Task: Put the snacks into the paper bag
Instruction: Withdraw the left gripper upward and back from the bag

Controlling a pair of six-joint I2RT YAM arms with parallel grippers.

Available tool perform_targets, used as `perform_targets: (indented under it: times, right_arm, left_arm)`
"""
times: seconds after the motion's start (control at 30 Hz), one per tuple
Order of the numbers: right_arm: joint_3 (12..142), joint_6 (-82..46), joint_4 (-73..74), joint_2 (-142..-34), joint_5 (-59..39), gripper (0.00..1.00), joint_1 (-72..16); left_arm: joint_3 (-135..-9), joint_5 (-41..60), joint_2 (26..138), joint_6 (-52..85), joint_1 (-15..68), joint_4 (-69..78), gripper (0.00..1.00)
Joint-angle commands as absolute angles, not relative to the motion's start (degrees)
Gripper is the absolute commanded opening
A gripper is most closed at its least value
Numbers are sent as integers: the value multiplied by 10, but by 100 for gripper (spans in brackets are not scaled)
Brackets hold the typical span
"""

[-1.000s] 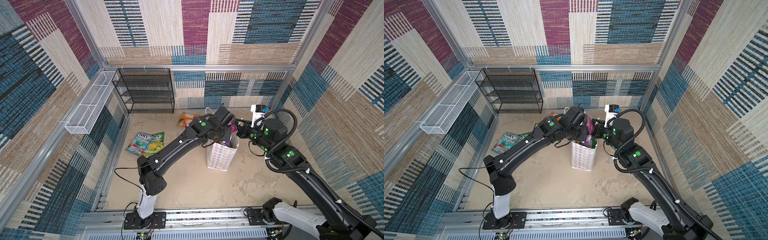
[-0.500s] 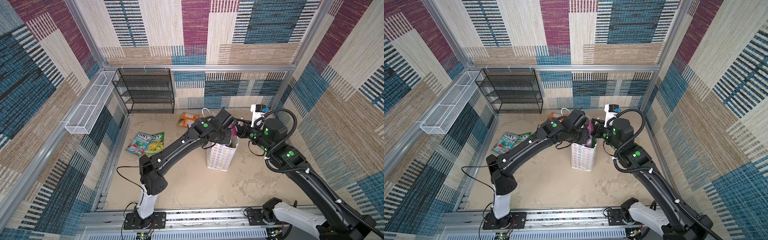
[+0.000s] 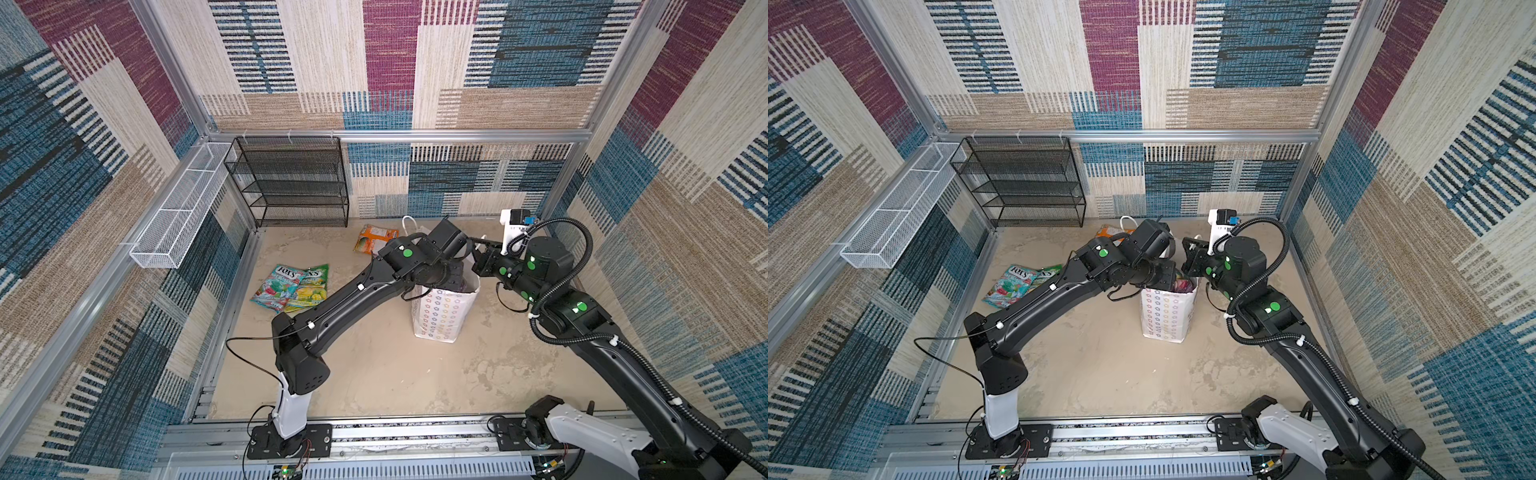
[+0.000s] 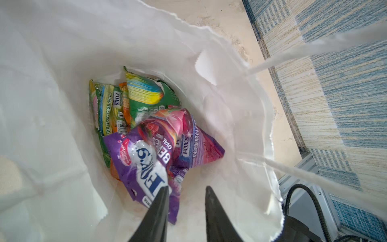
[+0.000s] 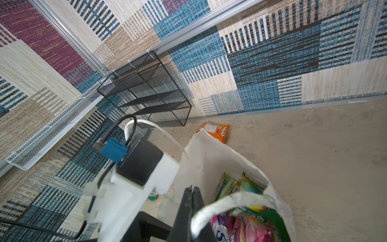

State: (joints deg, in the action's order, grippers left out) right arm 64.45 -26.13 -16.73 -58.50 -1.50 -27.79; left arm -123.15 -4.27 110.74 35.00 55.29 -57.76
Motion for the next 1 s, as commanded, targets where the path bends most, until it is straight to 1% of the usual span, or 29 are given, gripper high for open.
perform_targets:
  times: [0.0,0.17,0.23,0.53,0.67,0.87,0.97]
  right_arm:
    - [643,-261,-145,-585,-18,2,-279]
    - [645,-261,-145,-586,-19,2,-279]
    - [645,-260,-145,-585,-18,2,-279]
    - [648,-258,-148,-586,-16,2,-279]
    - [649,-258,-148,-586,-15,2,-279]
    - [650,-258,-149,-589,-16,2,-279]
    - [648,-258,-148,-590,-15,2,-279]
  left_arm:
    - [-1231,-43,1095,363,556,-565,33]
    - [-1237,-36,1084,361,556,-565,33]
    - [-1242,-31,1081,357,557,-566,35]
    - [-1241,-43,1044,328,563,-566,58]
    - [-1228,-45,1012,309,563,-558,70]
    - [-1145,-47,933,292,563,-496,85]
    - [-1095,-65,886,290,562,-464,91]
